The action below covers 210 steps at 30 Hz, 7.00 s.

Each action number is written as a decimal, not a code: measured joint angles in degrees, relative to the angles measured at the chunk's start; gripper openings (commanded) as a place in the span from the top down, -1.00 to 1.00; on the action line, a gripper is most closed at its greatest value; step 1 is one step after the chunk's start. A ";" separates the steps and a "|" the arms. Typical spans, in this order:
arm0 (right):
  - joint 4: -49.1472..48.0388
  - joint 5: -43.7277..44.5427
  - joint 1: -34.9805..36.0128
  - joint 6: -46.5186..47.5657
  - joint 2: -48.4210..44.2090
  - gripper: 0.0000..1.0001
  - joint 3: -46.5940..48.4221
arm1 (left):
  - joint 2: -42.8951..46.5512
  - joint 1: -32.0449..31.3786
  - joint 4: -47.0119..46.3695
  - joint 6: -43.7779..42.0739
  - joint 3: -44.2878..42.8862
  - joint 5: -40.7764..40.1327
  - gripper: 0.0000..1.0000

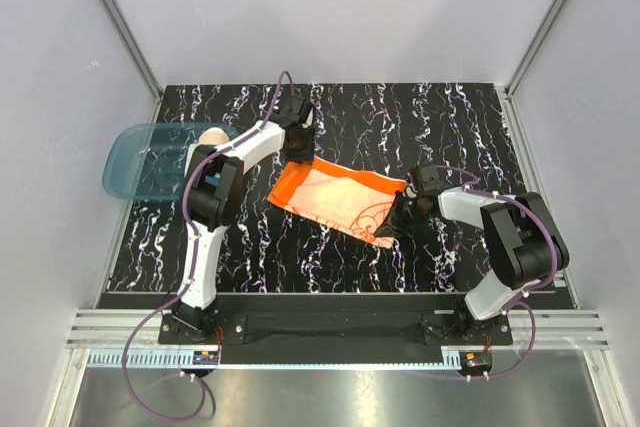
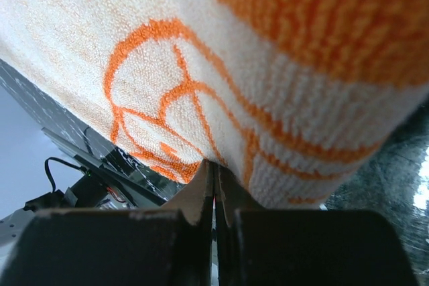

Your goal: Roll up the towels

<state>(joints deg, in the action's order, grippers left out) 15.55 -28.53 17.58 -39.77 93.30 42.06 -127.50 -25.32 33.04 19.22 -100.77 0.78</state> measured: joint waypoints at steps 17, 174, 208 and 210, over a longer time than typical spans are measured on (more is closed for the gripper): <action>-3.89 -3.28 0.00 -0.72 1.53 1.00 -1.18 | 0.00 -0.17 1.46 -1.31 -2.60 -4.15 0.46; 24.17 9.16 -20.94 5.22 -30.23 -0.93 7.34 | 25.66 -43.93 -24.00 10.38 34.53 -11.06 1.00; 7.67 8.63 -10.14 4.04 -7.28 1.00 0.48 | 32.79 -42.58 -29.94 18.78 45.00 -10.23 1.00; 8.85 8.83 -10.05 4.44 -7.08 0.99 1.53 | 32.96 -42.51 -30.36 19.10 45.55 -10.21 1.00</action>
<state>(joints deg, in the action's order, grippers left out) 24.40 -19.70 7.53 -35.33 86.21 43.59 -94.54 -67.83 2.68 38.33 -55.22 -9.43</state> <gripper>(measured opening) 0.030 0.038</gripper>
